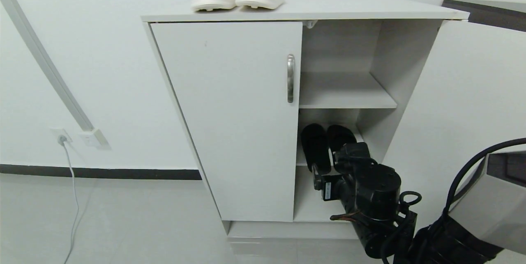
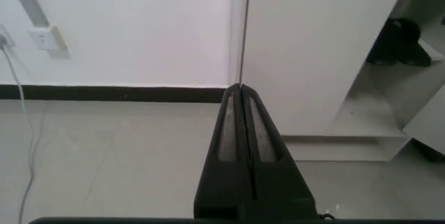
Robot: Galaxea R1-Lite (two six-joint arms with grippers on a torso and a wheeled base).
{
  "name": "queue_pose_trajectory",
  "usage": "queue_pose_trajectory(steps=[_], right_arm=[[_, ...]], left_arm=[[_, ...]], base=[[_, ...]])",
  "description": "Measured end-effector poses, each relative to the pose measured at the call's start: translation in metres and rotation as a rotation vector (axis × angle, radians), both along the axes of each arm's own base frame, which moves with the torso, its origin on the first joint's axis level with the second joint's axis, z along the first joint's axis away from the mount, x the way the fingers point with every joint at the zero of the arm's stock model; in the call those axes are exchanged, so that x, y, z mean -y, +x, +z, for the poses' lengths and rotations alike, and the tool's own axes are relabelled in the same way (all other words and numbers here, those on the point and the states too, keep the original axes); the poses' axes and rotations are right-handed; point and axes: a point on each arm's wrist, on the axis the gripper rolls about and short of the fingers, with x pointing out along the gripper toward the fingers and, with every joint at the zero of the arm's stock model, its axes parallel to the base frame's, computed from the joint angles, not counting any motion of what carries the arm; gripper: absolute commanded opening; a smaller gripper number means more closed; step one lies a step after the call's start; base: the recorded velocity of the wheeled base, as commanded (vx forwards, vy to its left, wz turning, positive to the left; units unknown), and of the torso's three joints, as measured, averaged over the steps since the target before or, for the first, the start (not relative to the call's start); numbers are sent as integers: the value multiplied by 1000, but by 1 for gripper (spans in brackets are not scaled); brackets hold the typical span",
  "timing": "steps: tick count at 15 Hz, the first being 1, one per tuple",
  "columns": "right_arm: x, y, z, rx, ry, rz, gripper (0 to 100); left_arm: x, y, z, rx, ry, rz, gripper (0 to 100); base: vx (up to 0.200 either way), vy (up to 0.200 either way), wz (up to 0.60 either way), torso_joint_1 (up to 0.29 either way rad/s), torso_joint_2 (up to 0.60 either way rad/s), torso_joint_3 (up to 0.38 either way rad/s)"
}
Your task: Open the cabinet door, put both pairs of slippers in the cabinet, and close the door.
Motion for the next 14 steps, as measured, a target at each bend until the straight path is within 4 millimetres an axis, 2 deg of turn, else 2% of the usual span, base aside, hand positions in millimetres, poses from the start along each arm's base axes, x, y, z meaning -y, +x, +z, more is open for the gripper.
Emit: queue_pose_trajectory(steps=[10, 14], right_arm=[[0, -1, -1, -4, -5, 3, 100], [0, -1, -2, -5, -5, 5, 100]], left_arm=[[0, 0, 0, 0, -2, 0, 0], [0, 0, 0, 0, -1, 2, 0]], base=[[0, 200, 0, 4, 0, 1], [0, 0, 0, 0, 0, 0]])
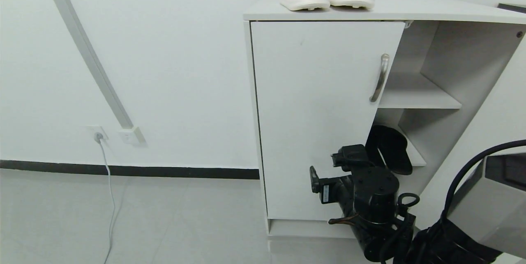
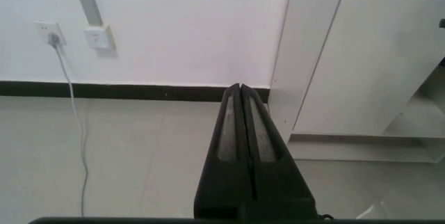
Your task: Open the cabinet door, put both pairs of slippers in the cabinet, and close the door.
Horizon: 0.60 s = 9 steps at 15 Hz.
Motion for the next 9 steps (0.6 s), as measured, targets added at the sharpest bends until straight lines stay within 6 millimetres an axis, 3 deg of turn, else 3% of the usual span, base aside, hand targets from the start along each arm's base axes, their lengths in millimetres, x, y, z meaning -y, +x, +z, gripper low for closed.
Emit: queue_pose_trajectory(steps=[9], right_arm=[[2, 1, 7, 48, 32, -1, 100]], left_arm=[[0, 0, 0, 0, 1, -1, 0]], base=[[0, 0, 0, 0, 0, 0]])
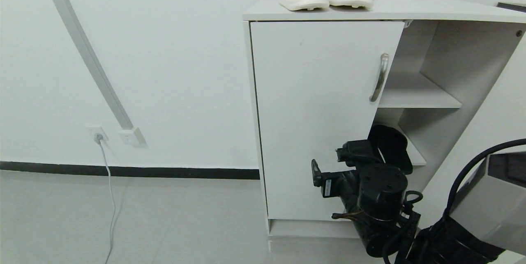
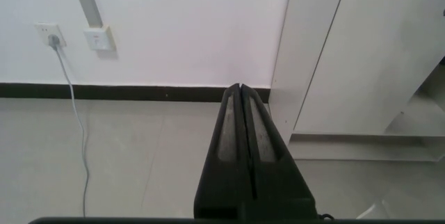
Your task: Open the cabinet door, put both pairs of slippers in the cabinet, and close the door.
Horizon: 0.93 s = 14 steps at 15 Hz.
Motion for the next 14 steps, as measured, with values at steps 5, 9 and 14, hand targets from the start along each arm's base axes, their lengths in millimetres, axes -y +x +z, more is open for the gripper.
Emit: queue_pose_trajectory(steps=[5, 9, 14], right_arm=[[1, -3, -2, -4, -24, 7, 100], [1, -3, -3, -6, -28, 6, 100], [0, -1, -1, 4, -41, 9, 100]], left_arm=[[0, 0, 0, 0, -1, 1, 0], [0, 0, 0, 0, -1, 0, 0], [0, 0, 0, 0, 0, 2, 0]], base=[[0, 0, 0, 0, 0, 0], [0, 0, 0, 2, -77, -112], [0, 0, 0, 46, -420, -359]])
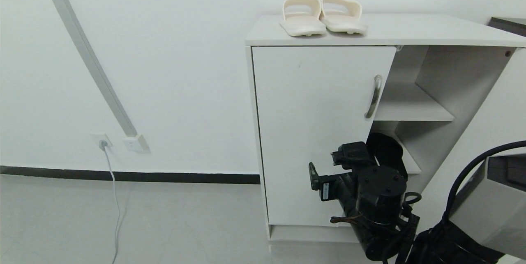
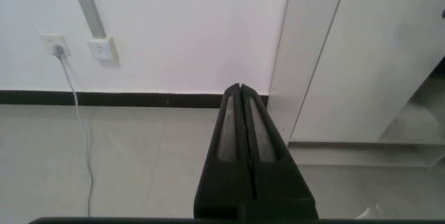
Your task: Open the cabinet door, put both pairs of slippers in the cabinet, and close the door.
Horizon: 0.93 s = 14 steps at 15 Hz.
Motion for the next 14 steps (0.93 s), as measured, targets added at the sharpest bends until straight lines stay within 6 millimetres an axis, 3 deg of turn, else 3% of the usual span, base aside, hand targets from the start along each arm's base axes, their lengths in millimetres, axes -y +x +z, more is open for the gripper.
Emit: queue_pose_trajectory(steps=[14], right_arm=[[6, 4, 3, 6, 7, -11, 100]], left_arm=[[0, 0, 0, 0, 2, 0, 0]], base=[[0, 0, 0, 147, -477, -331]])
